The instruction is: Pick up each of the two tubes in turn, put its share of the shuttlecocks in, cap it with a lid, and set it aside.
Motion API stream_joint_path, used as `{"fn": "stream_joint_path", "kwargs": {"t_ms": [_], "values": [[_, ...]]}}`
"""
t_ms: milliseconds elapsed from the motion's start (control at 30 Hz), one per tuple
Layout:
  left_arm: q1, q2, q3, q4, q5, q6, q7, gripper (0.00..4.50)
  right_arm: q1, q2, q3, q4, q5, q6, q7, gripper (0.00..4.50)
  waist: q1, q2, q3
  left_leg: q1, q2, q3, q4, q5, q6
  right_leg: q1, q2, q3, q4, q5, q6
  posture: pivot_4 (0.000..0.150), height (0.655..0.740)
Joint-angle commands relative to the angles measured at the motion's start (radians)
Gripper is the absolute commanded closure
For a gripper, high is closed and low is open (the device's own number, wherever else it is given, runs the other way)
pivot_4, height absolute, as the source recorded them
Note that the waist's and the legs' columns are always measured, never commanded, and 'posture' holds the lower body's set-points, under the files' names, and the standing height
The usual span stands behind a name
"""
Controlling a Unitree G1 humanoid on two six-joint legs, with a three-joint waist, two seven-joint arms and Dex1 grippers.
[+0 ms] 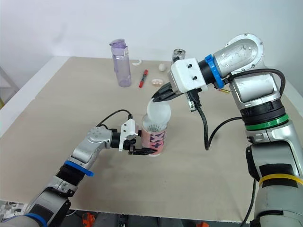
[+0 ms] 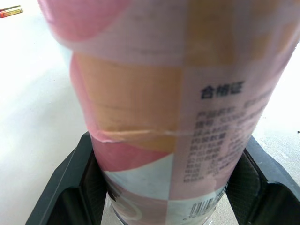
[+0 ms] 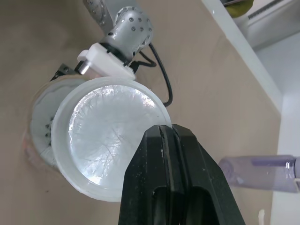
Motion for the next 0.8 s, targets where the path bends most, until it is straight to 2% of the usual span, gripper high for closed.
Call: {"fn": "stream_joint_path", "kwargs": {"t_ms": [33, 367, 800], "values": [[0.017, 0.019, -0.019, 0.042, 0.034, 0.032, 0.010, 1.38, 0.007, -0.017, 0.022, -0.048, 0.032, 0.017, 0.041, 4.41, 0.000, 0.000, 0.000, 0.000, 0.000, 0.000, 0.000, 0.000, 0.000, 0.000, 0.000, 0.000, 0.000, 0.000, 0.000, 0.150, 0.7400], [0.023, 0.024, -0.016, 0.038, 0.034, 0.037, 0.016, 1.38, 0.020, -0.007, 0.062, -0.081, 0.048, 0.037, 0.041, 4.41, 0.000, 0.000, 0.000, 0.000, 0.001, 0.000, 0.000, 0.000, 0.000, 0.000, 0.000, 0.000, 0.000, 0.000, 0.000, 0.150, 0.7400], [0.024, 0.021, -0.008, 0.034, 0.028, 0.047, 0.027, 1.38, 0.031, -0.008, 0.137, -0.042, 0.008, -0.072, 0.041, 4.41, 0.000, 0.000, 0.000, 0.000, 0.000, 0.000, -0.001, 0.000, 0.000, -0.001, -0.001, 0.000, 0.000, -0.001, 0.000, 0.150, 0.7400]]}}
